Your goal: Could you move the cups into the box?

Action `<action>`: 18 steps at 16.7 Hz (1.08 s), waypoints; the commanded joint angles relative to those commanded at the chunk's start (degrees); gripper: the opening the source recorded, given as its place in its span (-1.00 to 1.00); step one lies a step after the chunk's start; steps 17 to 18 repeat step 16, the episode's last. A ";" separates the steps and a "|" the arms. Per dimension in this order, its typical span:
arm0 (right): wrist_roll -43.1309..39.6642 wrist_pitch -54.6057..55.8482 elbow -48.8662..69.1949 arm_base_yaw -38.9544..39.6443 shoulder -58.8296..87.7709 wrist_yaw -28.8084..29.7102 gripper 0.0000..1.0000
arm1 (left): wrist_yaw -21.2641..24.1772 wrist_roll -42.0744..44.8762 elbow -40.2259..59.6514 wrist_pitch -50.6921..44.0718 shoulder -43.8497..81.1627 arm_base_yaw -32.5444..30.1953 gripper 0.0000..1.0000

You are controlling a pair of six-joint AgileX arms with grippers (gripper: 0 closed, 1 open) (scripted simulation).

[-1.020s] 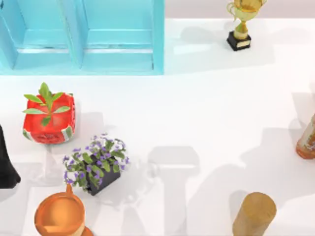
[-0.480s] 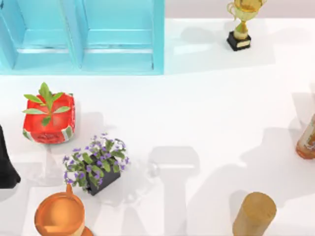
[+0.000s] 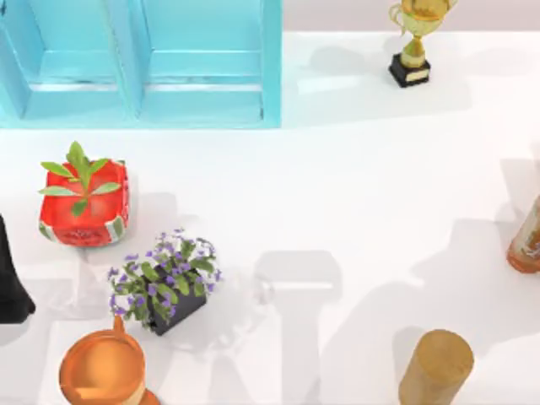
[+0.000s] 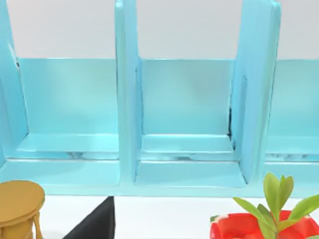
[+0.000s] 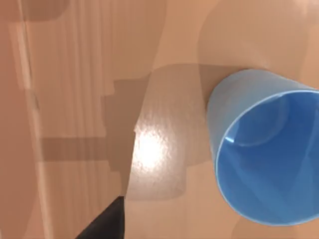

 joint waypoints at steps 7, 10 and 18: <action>-0.03 -4.27 4.32 -0.09 0.35 0.02 1.00 | 0.00 0.00 0.00 0.00 0.00 0.00 1.00; -0.22 -12.62 13.00 -0.18 0.75 0.23 1.00 | 0.00 0.00 0.00 0.00 0.00 0.00 1.00; -0.26 -22.88 23.28 -0.16 0.36 -0.01 1.00 | 0.00 0.00 0.00 0.00 0.00 0.00 1.00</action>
